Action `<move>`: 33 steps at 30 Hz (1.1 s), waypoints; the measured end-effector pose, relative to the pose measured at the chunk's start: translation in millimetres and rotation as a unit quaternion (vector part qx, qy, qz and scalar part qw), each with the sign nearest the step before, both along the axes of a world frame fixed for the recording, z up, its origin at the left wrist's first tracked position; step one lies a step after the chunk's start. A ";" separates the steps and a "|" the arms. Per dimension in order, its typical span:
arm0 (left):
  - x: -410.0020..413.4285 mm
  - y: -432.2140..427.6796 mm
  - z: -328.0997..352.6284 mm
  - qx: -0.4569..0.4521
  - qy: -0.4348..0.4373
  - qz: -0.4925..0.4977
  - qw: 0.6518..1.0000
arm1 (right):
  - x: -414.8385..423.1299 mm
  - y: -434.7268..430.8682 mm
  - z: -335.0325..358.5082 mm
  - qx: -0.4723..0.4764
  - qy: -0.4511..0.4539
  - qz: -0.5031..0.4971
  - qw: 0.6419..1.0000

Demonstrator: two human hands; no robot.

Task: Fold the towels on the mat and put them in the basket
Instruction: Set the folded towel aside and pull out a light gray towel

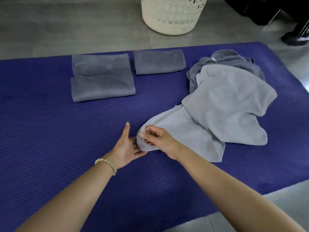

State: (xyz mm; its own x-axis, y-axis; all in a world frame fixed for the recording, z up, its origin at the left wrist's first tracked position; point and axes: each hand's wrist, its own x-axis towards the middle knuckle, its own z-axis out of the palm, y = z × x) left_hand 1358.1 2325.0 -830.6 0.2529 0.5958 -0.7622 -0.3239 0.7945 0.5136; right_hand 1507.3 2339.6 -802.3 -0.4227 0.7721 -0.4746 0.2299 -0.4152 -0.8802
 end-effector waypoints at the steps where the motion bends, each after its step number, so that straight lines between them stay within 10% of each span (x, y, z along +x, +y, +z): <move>1: -3.2 0.5 1.9 0.002 0.000 -0.004 1.000 | -3.2 -0.2 1.4 0.001 0.002 -0.003 1.000; 14: 46.9 43.4 171.0 0.292 0.120 -0.030 0.948 | 55.2 19.2 124.7 0.136 -0.058 -0.158 0.976; 33: -28.4 -60.2 504.8 0.601 0.324 -0.090 0.725 | -24.0 -54.5 461.1 0.279 0.090 -0.070 0.953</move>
